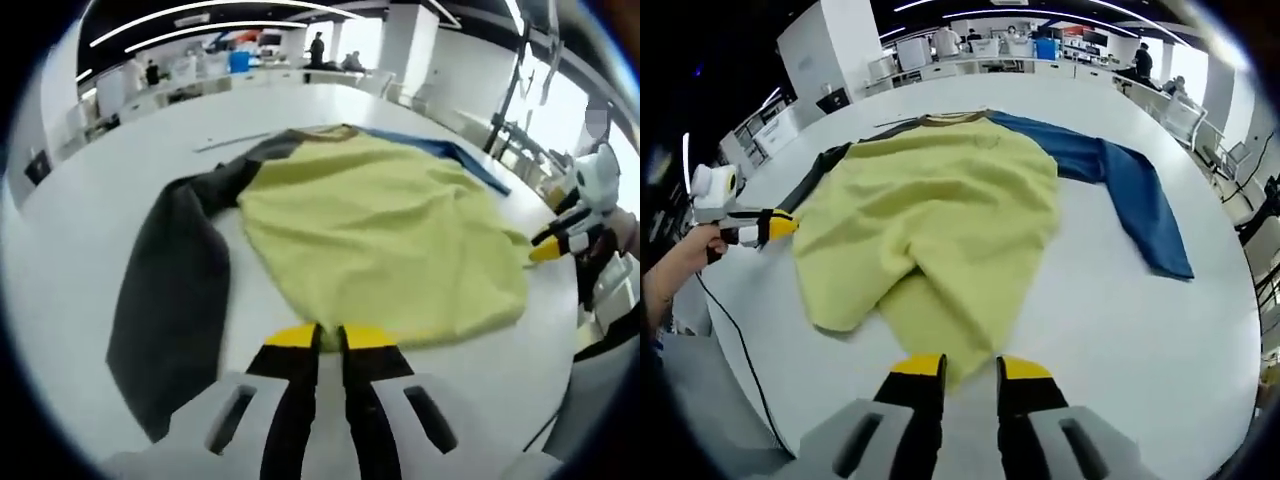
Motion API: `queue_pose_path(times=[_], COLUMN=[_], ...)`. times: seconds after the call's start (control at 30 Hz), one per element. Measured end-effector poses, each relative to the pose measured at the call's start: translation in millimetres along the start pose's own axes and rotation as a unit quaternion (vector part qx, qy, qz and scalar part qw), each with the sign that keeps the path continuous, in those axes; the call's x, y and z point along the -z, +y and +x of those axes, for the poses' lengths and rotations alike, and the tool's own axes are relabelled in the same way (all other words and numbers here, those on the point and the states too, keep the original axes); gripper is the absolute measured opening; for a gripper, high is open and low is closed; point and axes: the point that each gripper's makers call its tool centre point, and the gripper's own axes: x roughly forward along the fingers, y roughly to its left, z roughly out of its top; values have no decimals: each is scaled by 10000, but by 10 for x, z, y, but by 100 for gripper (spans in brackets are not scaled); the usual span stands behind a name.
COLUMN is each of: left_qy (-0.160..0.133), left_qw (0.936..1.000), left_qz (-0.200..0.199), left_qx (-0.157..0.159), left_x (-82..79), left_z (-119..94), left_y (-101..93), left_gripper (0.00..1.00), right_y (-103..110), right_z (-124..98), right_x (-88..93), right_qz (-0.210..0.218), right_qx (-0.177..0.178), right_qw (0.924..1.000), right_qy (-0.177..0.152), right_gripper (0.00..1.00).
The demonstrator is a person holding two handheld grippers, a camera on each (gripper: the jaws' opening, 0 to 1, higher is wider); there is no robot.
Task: Fold the garment on the visible template until the final outline fits inside the template.
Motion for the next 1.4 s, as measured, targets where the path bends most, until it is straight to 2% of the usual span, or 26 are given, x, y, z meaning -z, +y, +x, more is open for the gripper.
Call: queue_pose_path(times=[0.07, 0.1, 0.2, 0.33, 0.47, 0.63, 0.87, 1.0, 1.4], left_qy=[3, -1, 20, 13, -72, -89, 159, 336, 494], left_qw=[10000, 10000, 10000, 9999, 9996, 9996, 9992, 9992, 9986], left_qz=[-11, -32, -14, 156, 253, 273, 327, 138, 54], left_qx=[32, 41, 36, 29, 53, 78, 179, 189, 174], left_x=[0, -2, -9, -63, -179, -245, -130, -50, 64], left_z=[-1, 3, 5, -49, -162, -296, -425, -442, -418], left_y=[-8, -10, -15, -34, -42, -55, -138, -165, -187], left_gripper=[2, 2, 1, 0, 0, 0, 0, 0, 0], right_y=[12, 27, 40, 45, 3, -46, -126, -173, -288], right_z=[8, 11, 7, -74, -227, -382, -529, -501, -377], right_x=[13, 13, -1, -45, -68, -4, 100, 173, 322], right_qz=[-77, -60, -187, -132, -361, -638, -844, -822, -786], right_qx=[59, 43, 25, -126, -160, -196, -226, -229, -171], right_qw=[10000, 10000, 9998, 9998, 9992, 9977, 9957, 9955, 9949], right_qy=[-10, -27, -24, -46, -17, 150, 299, 407, 605], right_gripper=[1, 0, 0, 0, 0, 0, 0, 0, 0])
